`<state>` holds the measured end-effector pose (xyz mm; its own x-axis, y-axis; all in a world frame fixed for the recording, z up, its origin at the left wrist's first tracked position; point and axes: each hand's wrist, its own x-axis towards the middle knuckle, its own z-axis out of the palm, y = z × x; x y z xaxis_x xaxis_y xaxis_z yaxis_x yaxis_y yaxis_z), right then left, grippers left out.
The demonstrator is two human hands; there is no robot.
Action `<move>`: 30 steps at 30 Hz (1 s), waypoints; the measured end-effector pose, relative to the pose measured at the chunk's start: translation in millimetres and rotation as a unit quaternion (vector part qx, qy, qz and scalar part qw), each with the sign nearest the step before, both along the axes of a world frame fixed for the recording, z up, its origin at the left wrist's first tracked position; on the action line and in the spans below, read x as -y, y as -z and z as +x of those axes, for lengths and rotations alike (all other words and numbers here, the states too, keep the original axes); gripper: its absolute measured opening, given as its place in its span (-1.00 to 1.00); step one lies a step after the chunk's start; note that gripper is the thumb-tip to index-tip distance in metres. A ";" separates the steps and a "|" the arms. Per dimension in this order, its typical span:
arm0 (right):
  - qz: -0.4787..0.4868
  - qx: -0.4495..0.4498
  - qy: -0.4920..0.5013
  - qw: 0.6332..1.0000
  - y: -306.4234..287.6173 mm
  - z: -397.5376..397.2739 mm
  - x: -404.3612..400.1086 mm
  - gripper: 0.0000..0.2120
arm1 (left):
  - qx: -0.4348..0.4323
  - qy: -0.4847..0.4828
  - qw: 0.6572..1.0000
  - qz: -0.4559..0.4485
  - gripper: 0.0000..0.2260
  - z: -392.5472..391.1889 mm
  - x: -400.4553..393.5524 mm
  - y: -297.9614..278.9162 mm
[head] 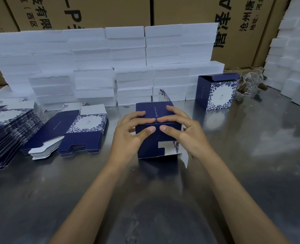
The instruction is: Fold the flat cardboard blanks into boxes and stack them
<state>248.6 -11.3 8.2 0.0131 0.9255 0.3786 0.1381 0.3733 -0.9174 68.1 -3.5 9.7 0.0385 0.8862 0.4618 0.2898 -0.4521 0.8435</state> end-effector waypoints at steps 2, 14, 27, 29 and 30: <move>-0.011 -0.009 -0.010 1.000 1.0 4.5 -1.7 -0.78 | -0.004 0.015 1.000 -0.010 -0.79 -3.9 -1.5 -1.6; -0.020 -0.056 -0.022 0.998 6.7 13.8 -8.1 -0.81 | -0.024 0.030 0.999 0.010 -0.80 -9.4 -3.7 -5.6; -0.050 -0.112 -0.041 0.992 5.9 16.1 -8.7 -0.81 | -0.406 -0.039 0.889 0.208 -0.55 6.1 -1.7 21.1; -0.066 -0.172 -0.023 0.983 6.8 20.8 -9.3 -0.76 | -0.384 -0.059 0.895 0.221 -0.61 4.9 -6.5 25.0; -0.073 -0.171 -0.006 0.983 7.2 24.6 -9.6 -0.70 | -0.376 -0.069 0.897 0.223 -0.62 4.2 -8.1 26.7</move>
<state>273.3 -1.7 1.1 0.1056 0.9706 0.2162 -0.1900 0.2331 -0.9537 72.3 4.6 -17.0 0.3921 0.6396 0.6612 0.7802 -0.6120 0.1294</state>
